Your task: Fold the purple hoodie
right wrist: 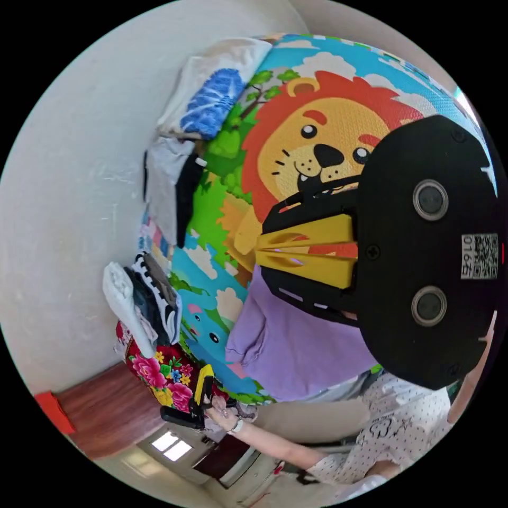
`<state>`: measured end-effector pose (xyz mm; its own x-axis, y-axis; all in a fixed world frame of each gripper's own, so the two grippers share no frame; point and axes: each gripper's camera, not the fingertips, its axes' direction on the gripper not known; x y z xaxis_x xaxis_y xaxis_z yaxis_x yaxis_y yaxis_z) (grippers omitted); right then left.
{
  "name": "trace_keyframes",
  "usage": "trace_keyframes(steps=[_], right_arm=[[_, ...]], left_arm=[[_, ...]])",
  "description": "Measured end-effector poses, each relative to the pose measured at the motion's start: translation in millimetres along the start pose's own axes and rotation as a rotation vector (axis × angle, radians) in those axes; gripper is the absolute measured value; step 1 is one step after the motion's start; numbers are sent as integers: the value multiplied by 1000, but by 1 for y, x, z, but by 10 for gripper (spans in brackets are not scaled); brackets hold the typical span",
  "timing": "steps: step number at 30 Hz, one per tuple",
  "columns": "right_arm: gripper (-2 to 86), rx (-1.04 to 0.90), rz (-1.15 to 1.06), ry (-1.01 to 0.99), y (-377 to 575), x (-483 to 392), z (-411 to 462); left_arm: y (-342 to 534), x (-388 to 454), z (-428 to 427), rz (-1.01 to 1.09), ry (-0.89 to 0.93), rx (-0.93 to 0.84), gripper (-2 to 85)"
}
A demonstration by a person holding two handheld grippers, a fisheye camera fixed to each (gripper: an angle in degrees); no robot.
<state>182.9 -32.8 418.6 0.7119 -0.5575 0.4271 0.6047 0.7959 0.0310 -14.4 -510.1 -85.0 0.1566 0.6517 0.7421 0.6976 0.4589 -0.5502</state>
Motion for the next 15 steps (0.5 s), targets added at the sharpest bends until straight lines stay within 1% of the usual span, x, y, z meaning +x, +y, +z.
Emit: trace_keyframes(steps=[1,3,5,7,8,9,10,11,13,15], right_arm=[[5,52,-74,34,3,-23,2],[0,33,-120,60,2,-50,18],[-3,-76,-118,120,-1,-71,51],[-4,-131,-105,163,3,-80,74],[-4,-191,-101,170,8,-82,91],[-4,-229,-99,177,11,-83,100],[-4,-242,-83,180,18,-84,111],[-4,-195,-43,179,25,-84,112],[-5,-193,-11,146,30,-84,112],[-5,-185,-4,168,36,-86,103]], left_arm=[[2,1,6,-6,-4,-10,-10],[10,-2,31,-65,-38,-2,-10],[17,-7,47,-102,-52,18,-10],[26,-11,62,-127,-102,11,-10],[33,-12,72,-129,-165,2,-10],[44,-10,73,-100,-160,71,-10],[48,-10,74,-102,-153,84,-10],[53,-12,73,-117,-134,85,-10],[63,-12,66,-178,-172,100,-10],[83,1,42,-169,-214,188,-10]])
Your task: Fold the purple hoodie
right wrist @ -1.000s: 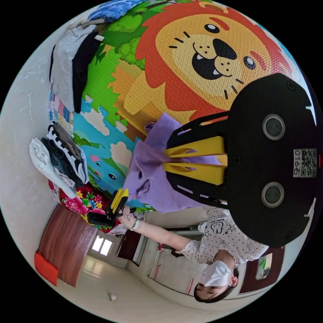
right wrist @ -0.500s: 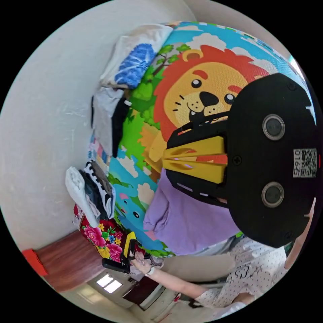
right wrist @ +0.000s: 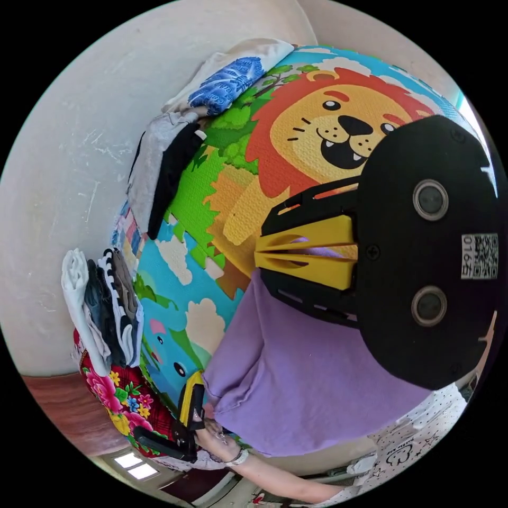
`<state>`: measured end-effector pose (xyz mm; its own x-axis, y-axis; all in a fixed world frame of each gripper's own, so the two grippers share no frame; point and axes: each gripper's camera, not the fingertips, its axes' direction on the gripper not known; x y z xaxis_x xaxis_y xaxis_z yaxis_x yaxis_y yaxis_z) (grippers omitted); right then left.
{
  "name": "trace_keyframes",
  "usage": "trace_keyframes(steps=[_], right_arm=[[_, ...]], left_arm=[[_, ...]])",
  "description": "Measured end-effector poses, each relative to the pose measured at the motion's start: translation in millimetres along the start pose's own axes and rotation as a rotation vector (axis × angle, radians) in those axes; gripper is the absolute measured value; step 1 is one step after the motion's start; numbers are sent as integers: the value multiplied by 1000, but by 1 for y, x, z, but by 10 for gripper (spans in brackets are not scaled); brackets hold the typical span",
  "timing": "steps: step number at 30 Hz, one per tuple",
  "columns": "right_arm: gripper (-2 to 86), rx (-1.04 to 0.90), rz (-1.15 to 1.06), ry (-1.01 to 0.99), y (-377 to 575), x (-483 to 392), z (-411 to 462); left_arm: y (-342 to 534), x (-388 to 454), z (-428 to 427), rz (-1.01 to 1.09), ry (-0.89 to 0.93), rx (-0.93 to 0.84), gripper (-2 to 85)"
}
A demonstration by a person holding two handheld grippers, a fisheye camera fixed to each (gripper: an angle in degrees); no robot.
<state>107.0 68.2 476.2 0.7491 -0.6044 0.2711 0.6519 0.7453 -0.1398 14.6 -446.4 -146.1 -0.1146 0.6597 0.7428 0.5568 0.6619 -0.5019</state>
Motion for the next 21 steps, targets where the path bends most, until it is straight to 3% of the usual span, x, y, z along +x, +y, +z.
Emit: trace_keyframes(steps=[3,11,15,21], right_arm=[[-5,61,5,151,29,-9,-32],[-5,174,-276,-66,179,-120,-106],[-5,100,-228,110,216,-151,-76],[-4,131,-90,-32,254,-136,-64]], left_arm=[[29,23,-33,124,72,19,-10],[139,112,-62,259,337,98,-10],[165,130,-23,213,161,-44,-10],[199,113,-31,90,318,21,-10]])
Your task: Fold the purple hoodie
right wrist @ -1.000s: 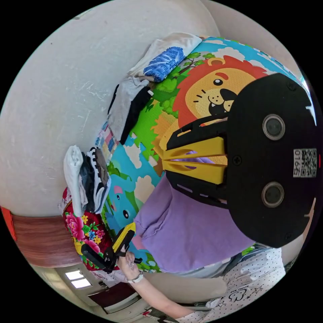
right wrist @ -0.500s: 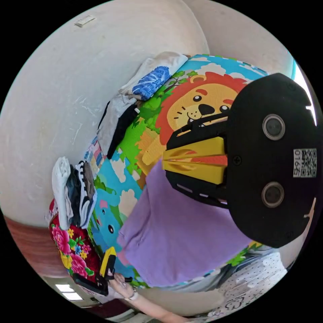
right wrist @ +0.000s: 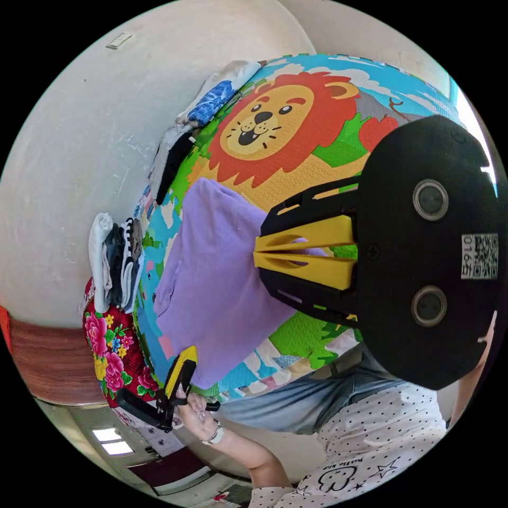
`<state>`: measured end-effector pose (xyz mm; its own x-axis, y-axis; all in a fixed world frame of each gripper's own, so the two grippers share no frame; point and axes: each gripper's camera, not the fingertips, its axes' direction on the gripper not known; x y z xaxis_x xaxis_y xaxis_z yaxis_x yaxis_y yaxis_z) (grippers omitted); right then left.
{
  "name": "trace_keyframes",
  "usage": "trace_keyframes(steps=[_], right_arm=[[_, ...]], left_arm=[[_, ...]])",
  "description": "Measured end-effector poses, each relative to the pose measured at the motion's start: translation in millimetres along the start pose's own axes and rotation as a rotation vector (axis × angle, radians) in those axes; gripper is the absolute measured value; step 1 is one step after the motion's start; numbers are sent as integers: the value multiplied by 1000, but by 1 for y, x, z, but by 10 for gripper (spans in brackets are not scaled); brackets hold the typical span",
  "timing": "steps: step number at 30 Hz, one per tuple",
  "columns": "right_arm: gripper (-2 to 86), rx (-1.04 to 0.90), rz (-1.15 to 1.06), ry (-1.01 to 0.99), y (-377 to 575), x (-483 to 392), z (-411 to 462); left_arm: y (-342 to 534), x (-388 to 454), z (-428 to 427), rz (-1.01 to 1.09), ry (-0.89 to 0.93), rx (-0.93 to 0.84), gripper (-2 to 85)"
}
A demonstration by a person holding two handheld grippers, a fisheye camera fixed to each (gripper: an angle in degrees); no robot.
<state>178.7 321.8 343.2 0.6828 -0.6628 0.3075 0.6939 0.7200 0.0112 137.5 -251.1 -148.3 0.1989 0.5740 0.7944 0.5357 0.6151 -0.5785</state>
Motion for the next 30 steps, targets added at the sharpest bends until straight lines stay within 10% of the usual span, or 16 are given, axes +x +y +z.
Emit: trace_keyframes(steps=[7,13,30], right_arm=[[-5,266,11,109,53,-83,-59],[-5,82,13,317,80,-126,3],[-4,211,173,167,200,-78,-17]], left_arm=[[31,111,-5,160,-110,163,-10],[56,150,68,169,-506,7,-10],[166,105,-10,-12,-367,275,-10]])
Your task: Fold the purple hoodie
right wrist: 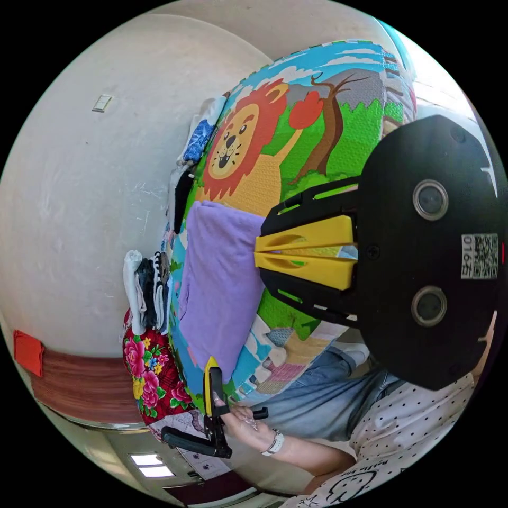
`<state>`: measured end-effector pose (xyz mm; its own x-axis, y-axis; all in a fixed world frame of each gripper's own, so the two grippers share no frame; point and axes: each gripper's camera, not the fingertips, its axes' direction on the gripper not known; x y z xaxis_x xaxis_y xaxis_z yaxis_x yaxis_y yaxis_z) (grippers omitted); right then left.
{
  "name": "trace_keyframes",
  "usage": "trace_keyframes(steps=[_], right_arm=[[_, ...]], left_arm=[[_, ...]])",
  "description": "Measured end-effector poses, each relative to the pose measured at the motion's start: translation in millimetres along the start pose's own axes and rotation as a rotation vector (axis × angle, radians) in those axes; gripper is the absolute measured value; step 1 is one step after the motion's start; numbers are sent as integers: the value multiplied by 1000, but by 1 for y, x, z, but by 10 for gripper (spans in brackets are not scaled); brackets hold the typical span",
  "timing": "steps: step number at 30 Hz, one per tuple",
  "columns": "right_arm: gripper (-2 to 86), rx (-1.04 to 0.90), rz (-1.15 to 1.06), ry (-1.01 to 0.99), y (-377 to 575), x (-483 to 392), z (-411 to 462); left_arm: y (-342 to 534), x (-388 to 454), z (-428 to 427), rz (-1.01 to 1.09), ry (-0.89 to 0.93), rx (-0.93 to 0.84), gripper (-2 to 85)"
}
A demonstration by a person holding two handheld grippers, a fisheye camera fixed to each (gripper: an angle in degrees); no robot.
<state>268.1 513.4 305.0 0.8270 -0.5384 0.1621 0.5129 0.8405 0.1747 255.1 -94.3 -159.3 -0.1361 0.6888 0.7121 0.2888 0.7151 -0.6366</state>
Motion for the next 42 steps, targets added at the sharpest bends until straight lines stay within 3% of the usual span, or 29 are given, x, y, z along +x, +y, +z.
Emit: trace_keyframes(steps=[3,7,10,12,14,15,26,31,35,38,42], right_arm=[[-4,4,5,-41,10,7,-5],[-5,28,15,130,24,8,-29],[-5,50,18,72,25,5,-24],[-4,83,32,137,25,-2,-21],[-4,-20,19,183,24,-6,-1],[-4,-24,17,184,26,-6,2],[-1,69,160,-124,62,16,-1],[7,229,-225,243,75,-75,-45],[78,215,-658,527,93,-163,-20],[125,140,-825,580,101,-196,14],[132,79,-868,524,97,-215,40]], left_arm=[[7,-11,-22,-89,71,30,-10],[14,-9,-48,-92,31,116,-10],[9,-4,-43,-75,124,93,-10],[6,6,-33,-59,34,26,-10],[9,8,-18,-40,-77,-54,-10],[14,5,-17,-60,-48,-32,-10],[31,-1,-42,-173,171,37,-9],[34,34,-90,-33,68,135,2],[31,92,-107,254,-181,95,105],[36,132,-102,368,-324,51,122],[51,184,-105,549,-327,165,103]])
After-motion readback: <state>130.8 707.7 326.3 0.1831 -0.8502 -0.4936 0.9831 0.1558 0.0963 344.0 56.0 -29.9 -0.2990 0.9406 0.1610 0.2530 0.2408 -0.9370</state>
